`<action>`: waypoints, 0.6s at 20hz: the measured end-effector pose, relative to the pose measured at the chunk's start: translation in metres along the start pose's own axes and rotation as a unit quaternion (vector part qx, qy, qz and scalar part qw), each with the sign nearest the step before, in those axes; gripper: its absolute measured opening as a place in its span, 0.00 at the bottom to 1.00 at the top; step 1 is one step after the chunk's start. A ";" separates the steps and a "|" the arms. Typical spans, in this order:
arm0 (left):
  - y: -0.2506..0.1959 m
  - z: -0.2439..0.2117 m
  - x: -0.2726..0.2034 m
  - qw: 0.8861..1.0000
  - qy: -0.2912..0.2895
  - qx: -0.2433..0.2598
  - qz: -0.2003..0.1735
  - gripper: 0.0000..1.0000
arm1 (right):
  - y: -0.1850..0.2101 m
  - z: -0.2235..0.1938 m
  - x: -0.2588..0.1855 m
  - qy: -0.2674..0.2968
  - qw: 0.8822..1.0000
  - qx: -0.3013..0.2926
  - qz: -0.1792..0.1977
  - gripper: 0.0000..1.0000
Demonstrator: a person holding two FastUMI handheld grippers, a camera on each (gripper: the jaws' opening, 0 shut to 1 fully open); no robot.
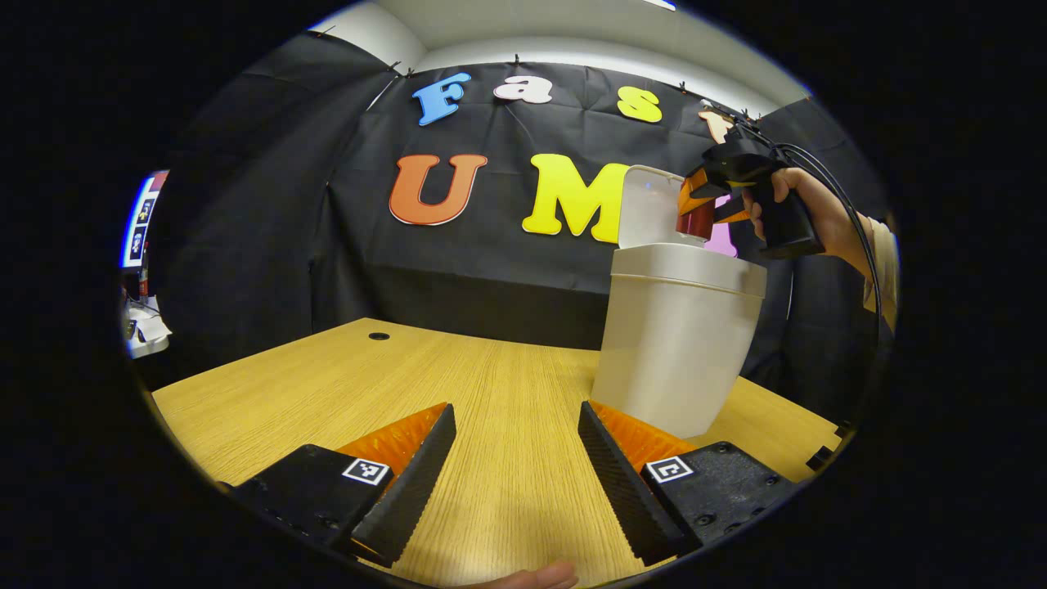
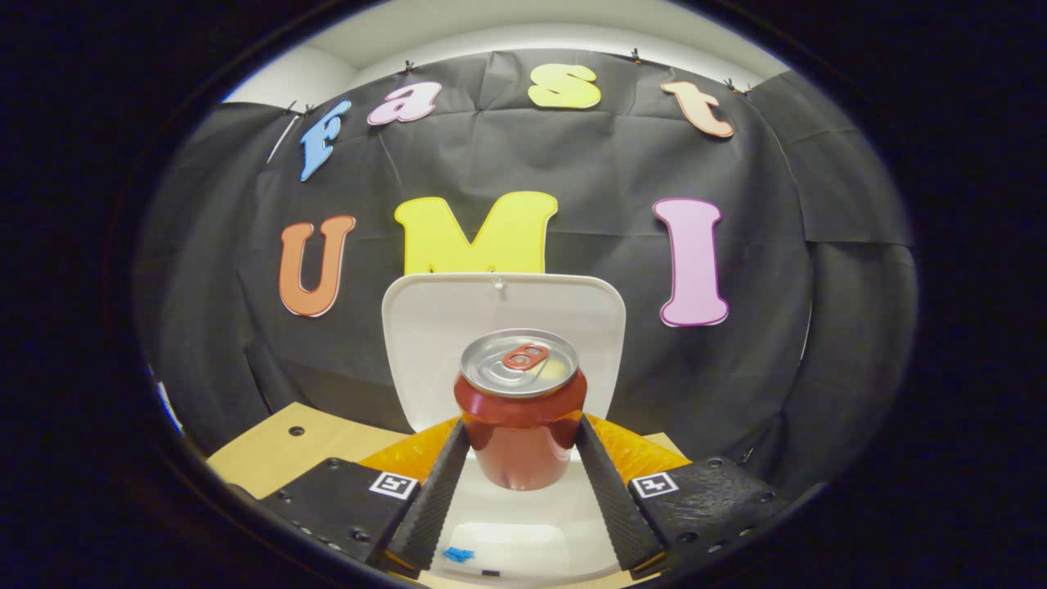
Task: Press the lid of the desktop garbage bin to open it, pick up the crumpled paper on the desktop and throw it into the bin, then pick up the pop can on the desktop and drop it into the bin, and finally close the garbage bin lid.
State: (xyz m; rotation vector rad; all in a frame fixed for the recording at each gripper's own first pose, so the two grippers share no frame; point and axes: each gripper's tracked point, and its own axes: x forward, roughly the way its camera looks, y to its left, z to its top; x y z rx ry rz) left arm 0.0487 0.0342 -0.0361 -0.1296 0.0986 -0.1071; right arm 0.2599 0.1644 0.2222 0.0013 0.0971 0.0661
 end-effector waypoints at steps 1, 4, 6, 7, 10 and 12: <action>-0.001 0.000 0.000 1.000 0.002 -0.003 -0.002 0.98 | 0.001 0.003 -0.002 -0.001 1.000 0.003 0.002 0.80; -0.004 0.003 -0.004 1.000 0.001 -0.011 -0.010 0.98 | 0.001 0.014 -0.008 -0.009 1.000 0.002 0.000 0.80; -0.004 0.006 -0.004 1.000 -0.003 -0.015 -0.013 0.98 | 0.000 0.023 -0.012 -0.018 1.000 0.001 -0.003 0.80; -0.005 0.007 -0.004 1.000 -0.004 -0.018 -0.015 0.98 | 0.002 0.027 -0.014 -0.022 1.000 0.002 -0.001 0.80; -0.009 0.005 -0.004 0.999 -0.002 -0.024 -0.023 1.00 | 0.006 0.045 -0.017 -0.037 0.999 0.004 0.001 0.80; -0.007 0.003 -0.004 1.000 -0.001 -0.019 -0.020 0.98 | 0.006 0.060 -0.016 -0.050 0.999 0.006 0.001 0.80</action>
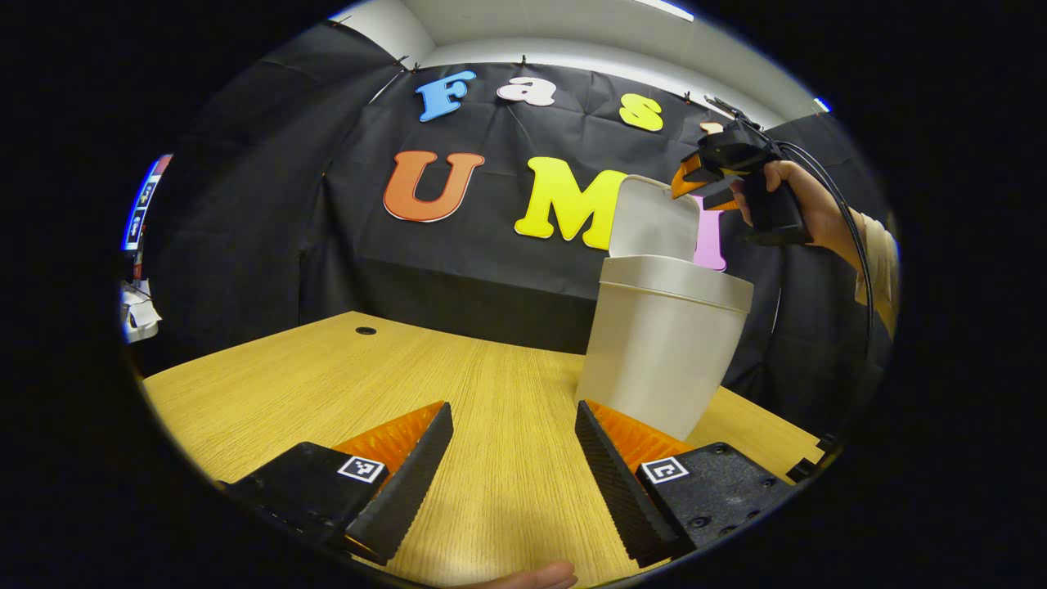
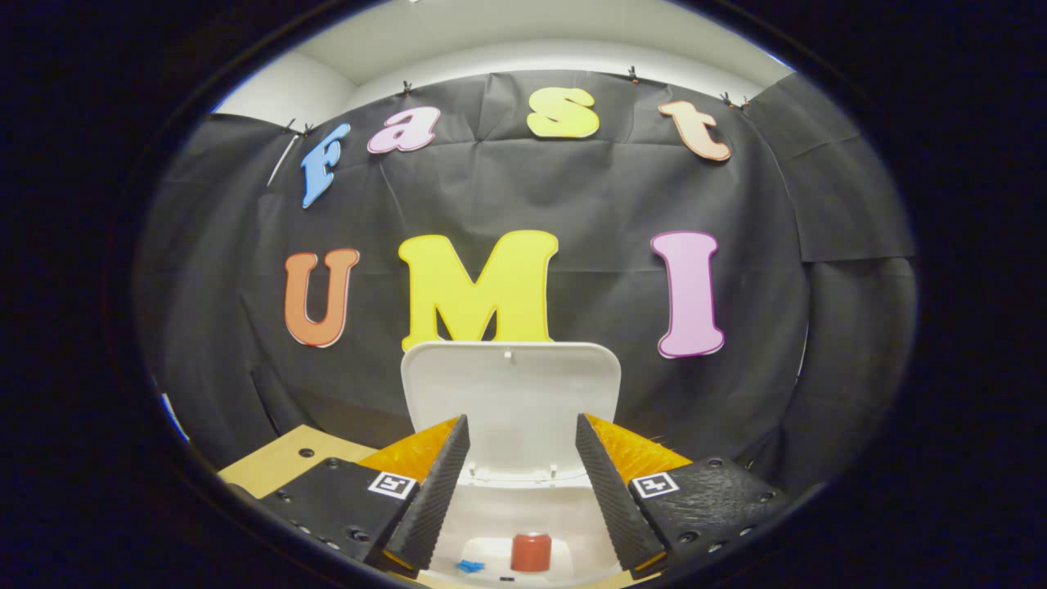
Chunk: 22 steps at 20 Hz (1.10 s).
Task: Press the lid of the desktop garbage bin to open it, pick up the crumpled paper on the desktop and throw it into the bin, then pick up the pop can on the desktop and drop it into the bin, and finally close the garbage bin lid.
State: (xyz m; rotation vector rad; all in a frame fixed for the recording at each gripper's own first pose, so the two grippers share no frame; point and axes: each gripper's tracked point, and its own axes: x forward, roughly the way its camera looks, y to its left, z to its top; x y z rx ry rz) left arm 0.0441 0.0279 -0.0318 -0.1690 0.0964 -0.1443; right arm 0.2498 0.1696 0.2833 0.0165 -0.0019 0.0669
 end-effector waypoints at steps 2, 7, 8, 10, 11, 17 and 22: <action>0.002 -0.005 0.003 1.000 0.005 0.007 0.005 0.98 | 0.001 0.015 0.004 -0.012 1.000 0.005 0.001 0.80; 0.008 -0.016 0.009 1.000 0.016 0.002 0.002 0.98 | 0.007 0.061 0.032 -0.050 0.998 0.034 0.007 0.80; 0.008 -0.017 0.011 1.000 0.016 -0.001 0.003 0.98 | 0.010 0.069 0.038 -0.059 0.998 0.037 0.009 0.80; 0.009 -0.019 0.013 1.000 0.017 -0.005 0.001 0.98 | 0.012 0.083 0.052 -0.080 0.996 0.025 0.011 0.81; 0.008 -0.022 0.014 1.000 0.022 -0.004 -0.001 0.98 | 0.011 0.085 0.059 -0.083 0.996 0.016 0.007 0.80; 0.020 -0.028 0.009 0.999 0.028 0.015 0.010 0.98 | 0.011 0.060 0.087 -0.025 1.000 -0.016 -0.003 0.82; 0.009 -0.033 0.009 0.999 0.036 -0.001 -0.002 0.98 | 0.010 0.050 0.077 0.007 1.000 0.008 0.001 0.83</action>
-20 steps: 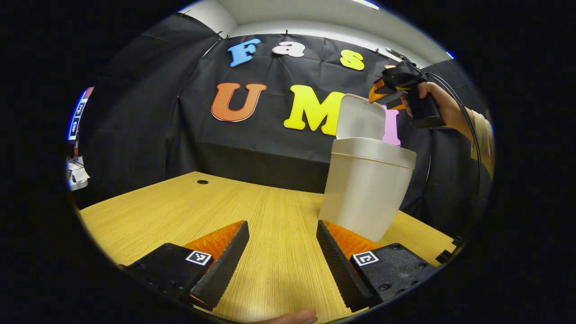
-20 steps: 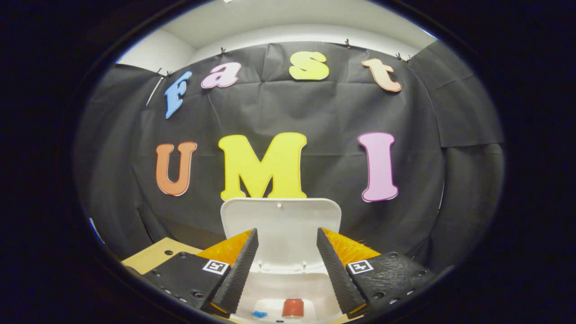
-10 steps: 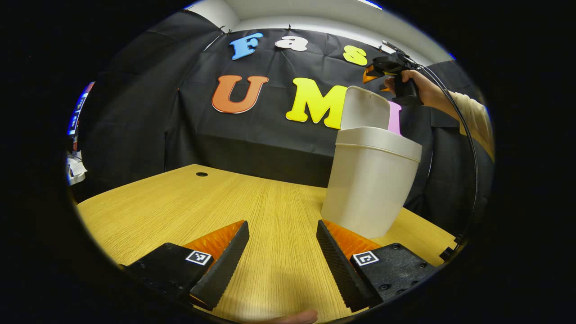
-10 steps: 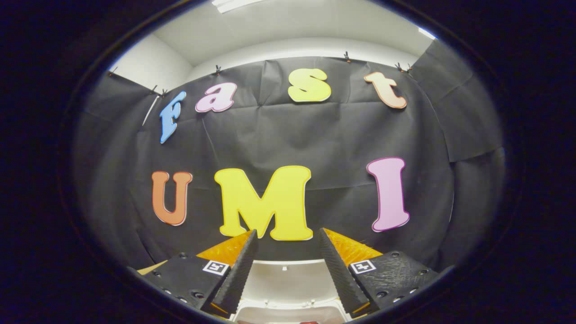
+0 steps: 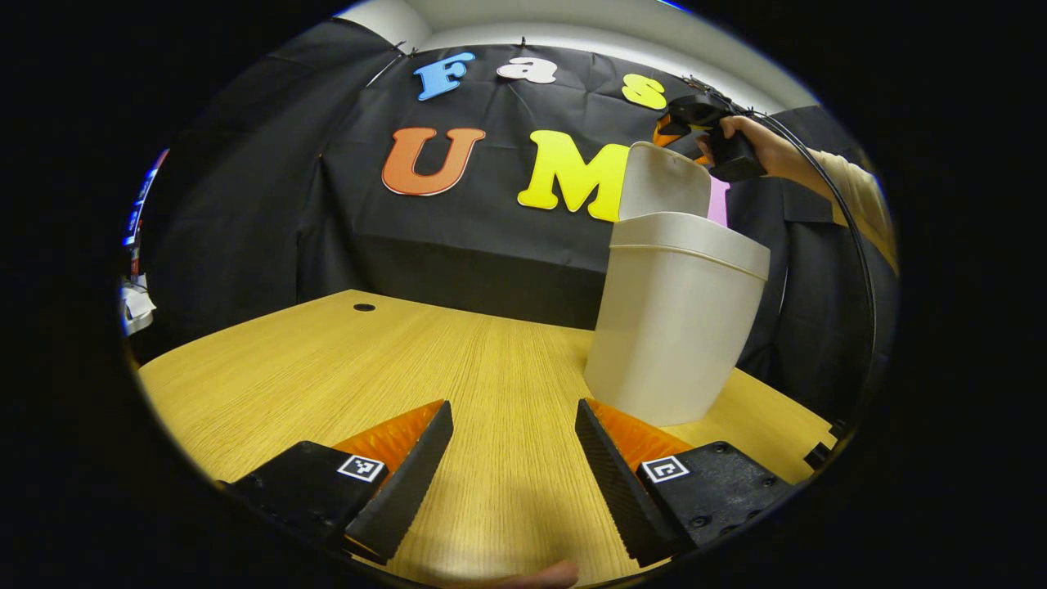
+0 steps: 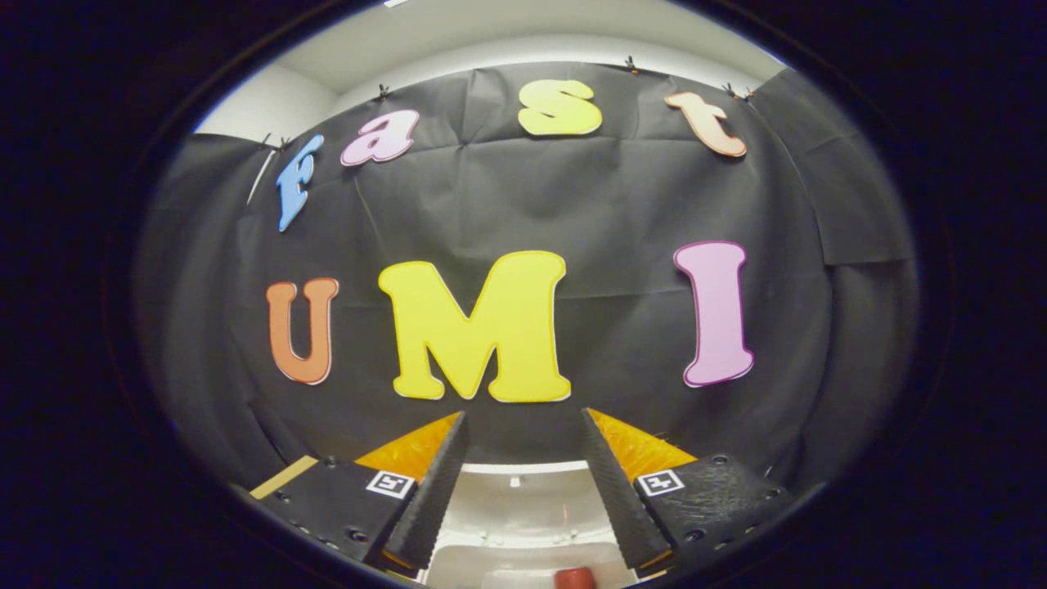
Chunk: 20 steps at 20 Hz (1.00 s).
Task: Press the lid of the desktop garbage bin to open it, pick up the crumpled paper on the desktop and throw it into the bin, then pick up the pop can on the desktop and drop it into the bin, and finally close the garbage bin lid.
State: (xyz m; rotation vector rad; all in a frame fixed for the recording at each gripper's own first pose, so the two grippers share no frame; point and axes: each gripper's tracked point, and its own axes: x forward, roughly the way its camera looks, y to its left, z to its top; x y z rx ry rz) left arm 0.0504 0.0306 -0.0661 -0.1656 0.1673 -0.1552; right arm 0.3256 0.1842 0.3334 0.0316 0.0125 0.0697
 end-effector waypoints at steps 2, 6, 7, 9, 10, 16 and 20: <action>-0.006 0.002 -0.002 1.000 -0.005 0.004 -0.005 0.98 | 0.000 -0.004 -0.012 0.003 1.000 -0.010 -0.003 0.83; -0.020 0.009 0.002 1.000 -0.011 0.001 -0.014 0.98 | 0.001 -0.024 -0.039 0.047 0.998 -0.029 -0.004 0.83; -0.022 0.012 0.000 1.000 -0.012 -0.001 -0.016 0.98 | 0.002 -0.031 -0.045 0.062 0.998 -0.033 -0.001 0.82; -0.022 0.019 -0.006 1.000 -0.019 -0.003 -0.017 0.97 | -0.003 -0.055 -0.056 0.120 0.992 -0.047 -0.014 0.82; -0.022 0.025 -0.010 1.000 -0.025 -0.003 -0.018 0.97 | -0.003 -0.073 -0.060 0.153 0.987 -0.047 -0.018 0.83; -0.019 0.062 -0.031 0.998 -0.068 0.007 -0.015 0.97 | -0.007 -0.163 -0.092 0.324 0.946 0.014 -0.022 0.86; -0.021 0.078 -0.043 0.996 -0.087 0.007 -0.017 0.97 | -0.012 -0.176 -0.108 0.336 0.942 -0.004 -0.024 0.86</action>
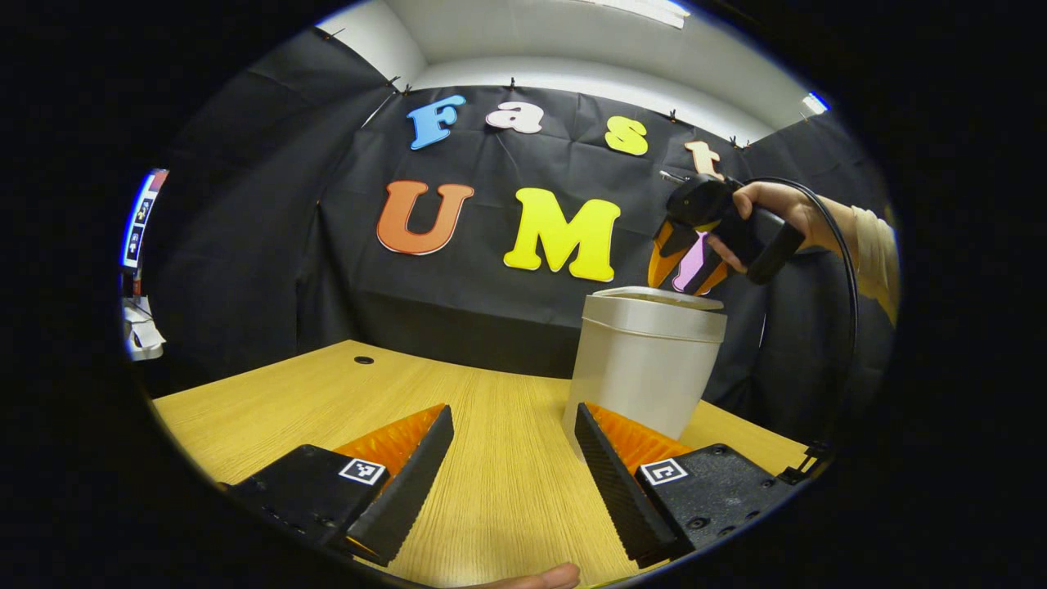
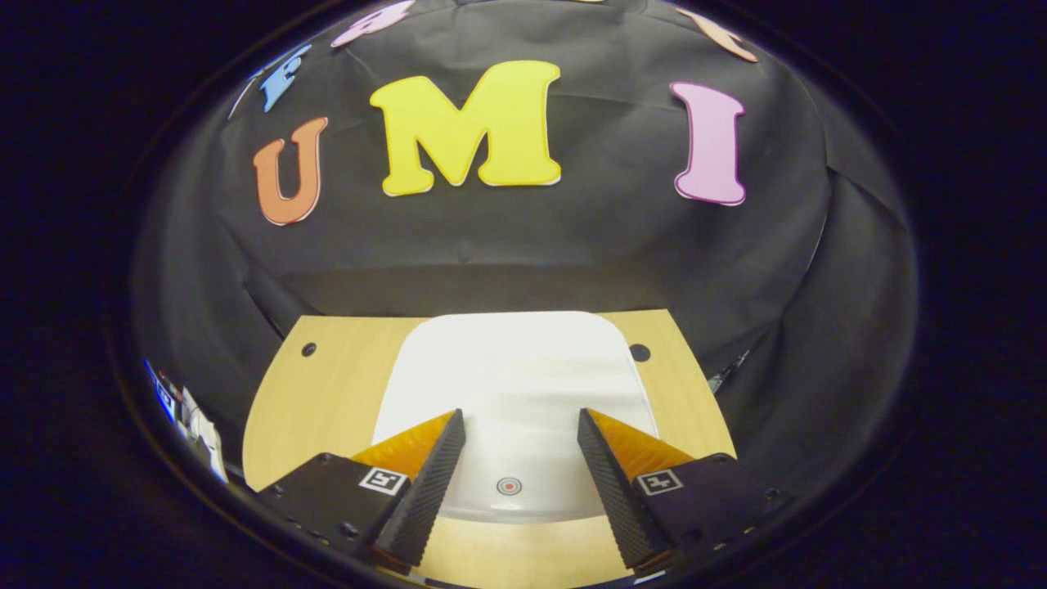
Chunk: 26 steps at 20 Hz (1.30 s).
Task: Press the lid of the desktop garbage bin to open it, pick up the crumpled paper on the desktop and throw it into the bin, then pick up the pop can on the desktop and drop it into the bin, and finally close the garbage bin lid.
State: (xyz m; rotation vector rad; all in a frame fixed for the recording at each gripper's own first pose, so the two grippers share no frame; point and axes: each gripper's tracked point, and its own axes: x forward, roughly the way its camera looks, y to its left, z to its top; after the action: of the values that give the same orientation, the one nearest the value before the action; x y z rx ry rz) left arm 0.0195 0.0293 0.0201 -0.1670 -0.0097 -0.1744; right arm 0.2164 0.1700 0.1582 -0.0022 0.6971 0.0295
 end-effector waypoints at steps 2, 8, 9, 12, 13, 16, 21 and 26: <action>-0.003 0.007 -0.005 1.000 -0.007 -0.002 -0.001 0.97 | -0.001 -0.009 -0.005 0.000 1.000 -0.008 -0.002 0.86; -0.014 0.022 -0.014 1.000 -0.024 0.001 -0.011 0.97 | -0.001 -0.023 -0.016 -0.010 1.000 -0.011 -0.005 0.87; -0.015 0.023 -0.016 1.000 -0.023 -0.002 -0.013 0.96 | -0.001 -0.025 -0.017 -0.014 1.000 -0.007 -0.005 0.87; -0.019 0.025 -0.017 1.000 -0.025 -0.002 -0.017 0.97 | 0.001 -0.030 -0.022 -0.034 0.999 -0.009 0.002 0.87; -0.018 0.026 -0.017 1.000 -0.026 0.002 -0.016 0.96 | 0.002 -0.032 -0.023 -0.039 0.999 -0.020 0.007 0.88; -0.016 0.021 -0.015 1.000 -0.022 0.008 -0.011 0.96 | 0.000 -0.038 -0.023 -0.056 0.998 -0.013 0.014 0.90; -0.015 0.009 -0.009 1.000 -0.008 0.015 -0.003 0.96 | 0.000 -0.044 -0.020 -0.107 0.994 -0.015 0.020 0.94; -0.019 -0.013 0.003 0.999 0.010 0.037 0.011 0.97 | 0.002 -0.040 -0.017 -0.188 0.981 -0.011 0.044 0.95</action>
State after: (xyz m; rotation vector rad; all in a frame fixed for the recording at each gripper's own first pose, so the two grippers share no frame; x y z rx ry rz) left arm 0.0188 0.0087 0.0104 -0.0910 0.0061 -0.1545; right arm 0.1772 0.1712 0.1382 0.0117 0.3190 0.1189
